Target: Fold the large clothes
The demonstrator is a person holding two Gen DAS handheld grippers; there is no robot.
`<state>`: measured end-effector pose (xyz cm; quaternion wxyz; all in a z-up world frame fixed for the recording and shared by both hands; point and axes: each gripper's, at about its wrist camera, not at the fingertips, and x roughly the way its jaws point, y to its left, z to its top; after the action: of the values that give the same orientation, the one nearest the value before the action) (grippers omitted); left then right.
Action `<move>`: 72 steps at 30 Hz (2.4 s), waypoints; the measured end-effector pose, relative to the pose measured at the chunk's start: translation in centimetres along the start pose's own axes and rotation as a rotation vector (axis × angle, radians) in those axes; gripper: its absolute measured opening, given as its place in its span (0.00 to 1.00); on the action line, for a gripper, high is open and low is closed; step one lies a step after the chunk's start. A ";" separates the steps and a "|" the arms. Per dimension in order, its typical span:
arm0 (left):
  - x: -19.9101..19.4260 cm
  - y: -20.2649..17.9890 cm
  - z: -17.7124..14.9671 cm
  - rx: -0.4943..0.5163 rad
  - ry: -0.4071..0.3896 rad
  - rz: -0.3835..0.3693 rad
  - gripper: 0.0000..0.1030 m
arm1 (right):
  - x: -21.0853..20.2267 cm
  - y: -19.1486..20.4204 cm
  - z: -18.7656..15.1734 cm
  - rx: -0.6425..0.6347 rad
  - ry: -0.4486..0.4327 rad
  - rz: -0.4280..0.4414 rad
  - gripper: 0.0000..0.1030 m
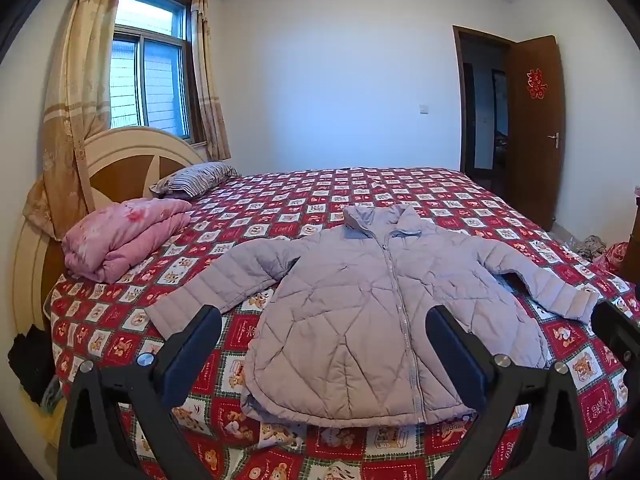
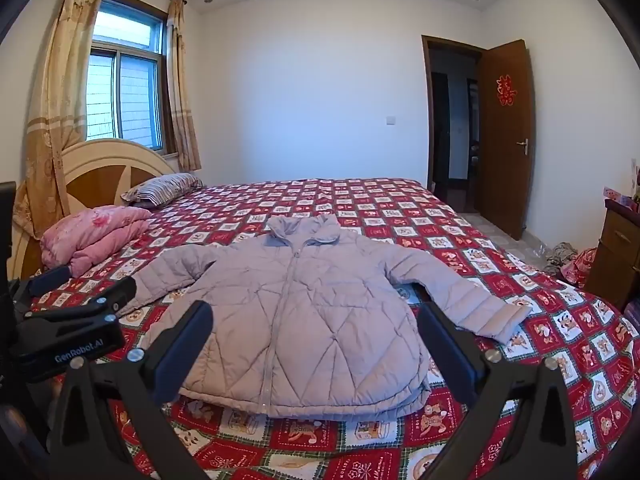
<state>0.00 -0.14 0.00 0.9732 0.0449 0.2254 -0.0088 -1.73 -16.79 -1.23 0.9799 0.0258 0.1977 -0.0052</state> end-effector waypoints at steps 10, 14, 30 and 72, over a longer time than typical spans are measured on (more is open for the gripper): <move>0.4 -0.1 -0.5 -0.011 -0.007 0.006 0.99 | 0.4 0.4 -0.3 0.001 0.013 0.001 1.00; -0.1 0.2 -0.2 -0.022 -0.017 0.004 0.99 | 0.4 0.1 -0.6 0.006 0.015 0.006 1.00; 0.4 0.6 -0.4 -0.030 -0.001 0.010 0.99 | 0.8 0.0 -0.6 0.015 0.033 0.003 1.00; 0.8 0.9 -0.5 -0.041 0.013 0.005 0.99 | 1.6 -0.1 -1.1 0.019 0.065 0.004 1.00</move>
<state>0.54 0.80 -0.73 0.9724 0.0255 0.2318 -0.0012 -0.65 -16.87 -2.90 0.9727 0.0355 0.2294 -0.0040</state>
